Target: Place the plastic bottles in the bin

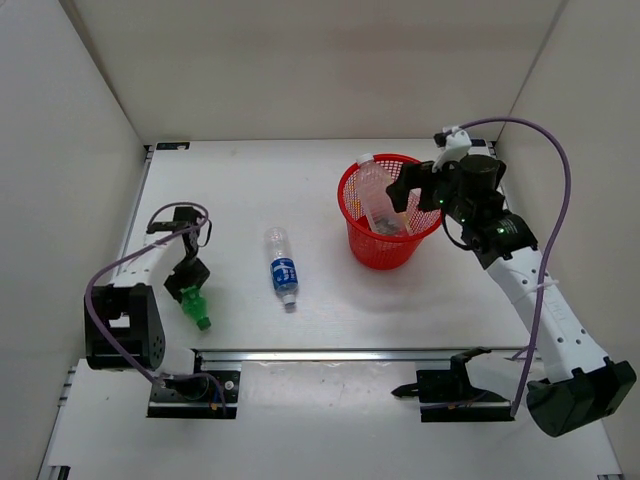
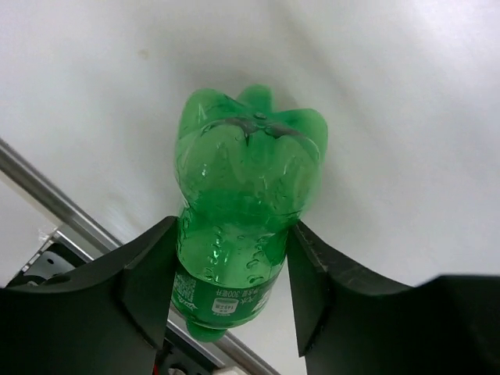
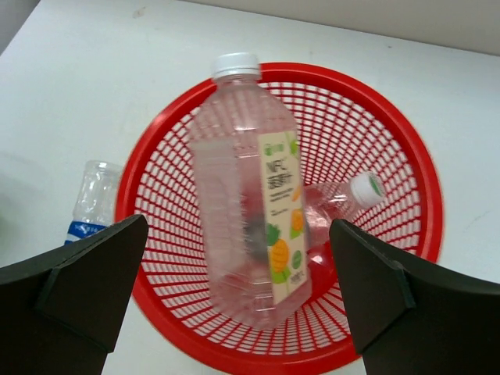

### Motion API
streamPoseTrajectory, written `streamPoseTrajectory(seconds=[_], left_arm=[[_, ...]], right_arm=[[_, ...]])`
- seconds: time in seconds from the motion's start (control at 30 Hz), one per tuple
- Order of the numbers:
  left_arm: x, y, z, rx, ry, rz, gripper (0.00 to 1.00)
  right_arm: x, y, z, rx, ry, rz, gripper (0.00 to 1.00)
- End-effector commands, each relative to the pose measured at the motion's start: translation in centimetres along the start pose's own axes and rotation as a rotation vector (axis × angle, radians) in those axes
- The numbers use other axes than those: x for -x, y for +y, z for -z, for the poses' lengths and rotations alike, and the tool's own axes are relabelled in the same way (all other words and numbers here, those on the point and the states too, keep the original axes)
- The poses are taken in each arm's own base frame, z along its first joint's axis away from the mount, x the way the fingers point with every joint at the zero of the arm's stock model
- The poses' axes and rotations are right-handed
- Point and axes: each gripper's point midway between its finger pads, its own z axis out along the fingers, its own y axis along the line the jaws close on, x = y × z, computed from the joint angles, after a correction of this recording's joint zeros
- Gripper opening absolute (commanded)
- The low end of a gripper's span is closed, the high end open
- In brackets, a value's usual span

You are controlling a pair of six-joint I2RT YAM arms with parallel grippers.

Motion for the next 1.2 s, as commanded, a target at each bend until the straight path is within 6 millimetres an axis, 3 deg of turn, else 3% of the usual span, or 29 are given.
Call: streamPoseTrajectory(seconds=[0.0,0.03,0.07,0.17,0.23,0.27,0.33,0.37,0.43,0.47,0.5,0.53,0.57,0.6,0.63,0.7,0.77,0.83,0.93,1.0,1.03,1.07,1.1,1.13,1.17], left_arm=[[4.4,-2.9,5.8,-0.178,-0.179,0.025,0.24],[5.3,-3.9,7.5,-0.227,-0.216,0.005,0.24],[5.9,-4.8,9.4,-0.302,-0.249,0.011,0.22],[8.1,-9.5,17.2,-0.576,-0.391,-0.053,0.23],[8.2,-13.8,25.4,-0.792,-0.52,-0.139,0.23],[8.4,-15.4,27.6,-0.846,-0.556,-0.147,0.22],[7.5,-19.0,36.5,-1.067,-0.66,-0.213,0.23],[6.2,-20.8,39.2,-1.151,-0.654,-0.258,0.24],[5.3,-24.3,42.5,-1.275,-0.666,-0.281,0.25],[4.6,-24.8,44.8,-1.35,-0.667,-0.29,0.24],[3.7,-26.6,45.3,-1.397,-0.651,-0.314,0.25],[2.8,-27.7,47.4,-1.479,-0.646,-0.316,0.25],[2.0,-28.1,49.6,-1.542,-0.647,-0.313,0.26],[0.8,-29.7,51.1,-1.601,-0.644,-0.331,0.26],[0.2,-31.6,51.0,-1.613,-0.64,-0.342,0.26],[-2.2,-33.1,54.8,-1.71,-0.645,-0.342,0.24],[-4.3,-37.3,54.0,-1.702,-0.606,-0.385,0.27],[-5.4,-39.0,54.8,-1.734,-0.586,-0.399,0.29],[-6.3,-40.0,54.6,-1.741,-0.556,-0.381,0.33],[-7.9,-40.6,52.8,-1.74,-0.522,-0.413,0.38],[-8.3,-41.0,51.5,-1.71,-0.514,-0.419,0.48],[-9.0,-40.7,51.7,-1.709,-0.516,-0.441,0.52],[-9.6,-40.2,52.0,-1.71,-0.522,-0.466,0.68],[-10.2,-40.4,51.8,-1.695,-0.513,-0.48,0.95],[-10.7,-40.1,51.4,-1.676,-0.504,-0.513,0.98]], right_arm=[[1.8,4.0,0.3,0.055,-0.034,0.086,1.0],[1.7,3.6,0.4,0.002,-0.032,0.109,0.99],[1.4,4.5,0.4,0.007,-0.024,0.125,0.99],[1.9,3.6,1.4,-0.043,-0.048,0.074,0.99],[2.6,3.0,3.0,-0.013,-0.083,-0.001,0.99],[2.6,1.4,3.1,-0.046,-0.094,-0.022,0.99],[3.5,-0.7,5.1,-0.1,-0.144,-0.052,0.99],[3.1,-1.4,5.5,-0.124,-0.137,-0.051,0.99],[4.5,-4.0,7.6,-0.233,-0.179,-0.048,0.99],[4.2,-4.6,8.0,-0.259,-0.163,-0.046,0.99],[4.1,-5.8,8.7,-0.306,-0.155,-0.043,0.99],[4.2,-6.8,9.2,-0.338,-0.156,-0.047,0.99],[4.0,-7.1,9.5,-0.347,-0.155,-0.048,1.0],[3.9,-7.6,9.8,-0.36,-0.157,-0.055,0.99],[3.5,-8.3,10.2,-0.387,-0.157,-0.065,0.99],[3.1,-9.1,10.8,-0.418,-0.158,-0.08,0.99],[3.2,-9.8,11.6,-0.453,-0.167,-0.077,0.99],[2.5,-10.4,11.7,-0.482,-0.144,-0.076,1.0],[1.9,-11.4,12.5,-0.534,-0.134,-0.093,0.99],[1.8,-11.8,12.7,-0.547,-0.135,-0.093,1.0],[1.6,-11.9,12.6,-0.551,-0.124,-0.096,0.99],[1.5,-11.9,12.7,-0.553,-0.125,-0.099,0.99],[1.5,-12.0,12.8,-0.555,-0.125,-0.098,0.99],[1.2,-12.1,12.6,-0.556,-0.115,-0.103,1.0],[1.2,-11.9,12.6,-0.549,-0.115,-0.099,0.99]])
